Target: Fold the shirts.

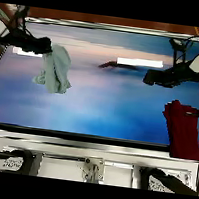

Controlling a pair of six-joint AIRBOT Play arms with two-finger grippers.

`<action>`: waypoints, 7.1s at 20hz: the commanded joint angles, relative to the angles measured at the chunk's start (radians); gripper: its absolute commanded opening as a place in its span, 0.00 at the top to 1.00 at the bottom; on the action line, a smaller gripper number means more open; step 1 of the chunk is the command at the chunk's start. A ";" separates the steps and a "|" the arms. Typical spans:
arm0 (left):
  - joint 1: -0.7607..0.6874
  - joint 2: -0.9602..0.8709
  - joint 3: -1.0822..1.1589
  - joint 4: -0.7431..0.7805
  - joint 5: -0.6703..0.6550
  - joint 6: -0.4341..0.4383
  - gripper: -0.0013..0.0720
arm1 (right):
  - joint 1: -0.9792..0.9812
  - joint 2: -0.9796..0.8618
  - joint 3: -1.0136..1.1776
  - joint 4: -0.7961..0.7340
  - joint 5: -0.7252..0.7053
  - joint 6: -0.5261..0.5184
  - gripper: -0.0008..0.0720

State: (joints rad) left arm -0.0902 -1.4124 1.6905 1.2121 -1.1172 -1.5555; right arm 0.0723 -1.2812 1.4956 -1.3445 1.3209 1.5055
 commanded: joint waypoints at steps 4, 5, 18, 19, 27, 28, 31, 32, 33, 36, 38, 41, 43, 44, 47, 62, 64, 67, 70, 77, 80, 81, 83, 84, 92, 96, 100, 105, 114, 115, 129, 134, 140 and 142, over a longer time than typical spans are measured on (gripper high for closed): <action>-0.327 0.261 0.008 -0.087 0.052 0.014 0.93 | -0.001 0.216 0.071 -0.114 0.026 0.000 0.06; -0.366 0.255 0.006 -0.087 0.052 0.014 0.93 | -0.001 0.251 0.071 -0.125 0.038 0.003 0.06; -0.491 -0.282 -0.007 -0.015 -0.128 -0.011 0.93 | -0.001 0.341 -0.311 -0.126 0.129 0.038 0.06; -0.484 -0.308 -0.007 -0.016 -0.166 -0.012 0.91 | -0.001 0.338 -0.386 -0.088 0.068 0.038 0.06; -0.247 -0.272 -0.011 0.011 -0.411 0.004 0.02 | -0.001 0.184 -0.526 0.003 -0.030 -0.045 0.06; -0.206 -0.257 -0.029 0.006 -0.445 0.009 0.02 | -0.001 0.170 -0.526 -0.018 -0.023 -0.045 0.06; -0.127 -0.192 -0.195 -0.058 -0.472 0.056 0.02 | -0.055 0.107 -0.532 0.074 0.000 -0.112 0.06; -0.118 -0.167 -0.276 -0.085 -0.434 0.059 0.02 | -0.087 0.085 -0.541 0.138 0.004 -0.140 0.06; -0.117 -0.148 -0.350 -0.116 -0.383 0.071 0.02 | -0.123 0.064 -0.555 0.211 0.003 -0.164 0.06; -0.142 -0.147 -0.523 -0.256 -0.227 0.097 0.02 | -0.192 0.018 -0.610 0.369 0.003 -0.207 0.06; -0.180 -0.166 -0.600 -0.320 -0.102 0.098 0.02 | -0.196 0.004 -0.642 0.381 -0.011 -0.214 0.06; -0.255 -0.207 -0.620 -0.346 0.013 0.101 0.02 | -0.196 0.004 -0.668 0.385 -0.042 -0.213 0.06; -0.291 -0.233 -0.619 -0.377 0.080 0.101 0.02 | -0.196 0.004 -0.669 0.386 -0.051 -0.213 0.06; -0.304 -0.248 -0.617 -0.404 0.105 0.101 0.02 | -0.196 0.004 -0.669 0.386 -0.053 -0.213 0.06; -0.324 -0.283 -0.617 -0.463 0.154 0.101 0.03 | -0.196 0.004 -0.669 0.385 -0.064 -0.201 0.06; -0.288 -0.197 -0.610 -0.443 0.139 0.184 0.93 | -0.087 -0.024 -0.864 0.505 -0.396 -0.066 0.06; -0.288 -0.187 -0.610 -0.443 0.139 0.184 0.93 | -0.087 -0.074 -0.864 0.562 -0.422 -0.072 0.06; -0.288 -0.175 -0.610 -0.443 0.145 0.187 0.93 | -0.087 -0.127 -0.863 0.657 -0.447 -0.119 0.43; -0.277 -0.156 -0.605 -0.431 0.148 0.217 0.93 | -0.088 -0.119 -0.839 0.676 -0.415 -0.188 0.90; -0.118 0.121 -0.310 0.160 -0.071 0.121 0.93 | -0.088 0.201 -0.463 0.386 -0.347 -0.231 0.90; -0.051 0.283 -0.113 0.180 -0.068 0.132 0.93 | -0.088 0.351 -0.255 0.373 -0.404 -0.211 0.90; -0.038 0.333 -0.053 0.181 -0.056 0.134 0.93 | -0.088 0.389 -0.194 0.369 -0.417 -0.195 0.91; -0.021 0.417 0.035 0.181 -0.037 0.134 0.93 | -0.088 0.449 -0.110 0.362 -0.436 -0.148 0.90; -0.016 0.453 0.064 0.180 -0.032 0.134 0.93 | -0.088 0.471 -0.081 0.362 -0.435 -0.119 0.90; -0.016 0.609 0.091 0.279 -0.076 0.134 0.93 | -0.088 0.497 -0.039 0.252 0.074 0.085 0.90; -0.016 0.585 -0.006 0.255 -0.143 0.133 0.93 | -0.088 0.442 -0.194 0.193 0.407 0.103 0.90; -0.016 0.566 -0.275 0.107 -0.140 0.134 0.93 | -0.087 0.440 -0.542 0.195 0.199 0.102 0.90; -0.045 0.457 -0.640 -0.060 0.107 0.134 0.93 | -0.087 0.380 -0.756 0.222 -0.103 0.111 0.90; -0.185 -0.009 -0.634 -0.209 0.402 0.134 0.48 | -0.088 0.083 -0.758 0.395 -0.400 0.114 0.90; -0.166 -0.029 -0.610 -0.199 0.367 0.133 0.27 | -0.088 0.071 -0.758 0.393 -0.413 0.113 0.90; 0.179 -0.019 -0.796 -0.238 -0.143 0.183 0.02 | -0.068 0.072 -0.728 0.366 -0.440 0.111 0.90; 0.083 -0.064 -0.840 -0.278 -0.010 0.178 0.02 | -0.068 0.072 -0.728 0.366 -0.439 0.111 0.90; 0.026 -0.082 -0.837 -0.361 0.192 0.129 0.58 | -0.068 0.072 -0.728 0.367 -0.439 0.111 0.90; 0.027 -0.080 -0.826 -0.360 0.175 0.152 0.90 | -0.068 0.072 -0.728 0.367 -0.438 0.110 0.90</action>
State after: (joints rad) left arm -0.0502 -1.4902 0.8577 0.8745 -0.9836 -1.4067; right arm 0.0036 -1.2091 0.7666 -0.9783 0.8818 1.6161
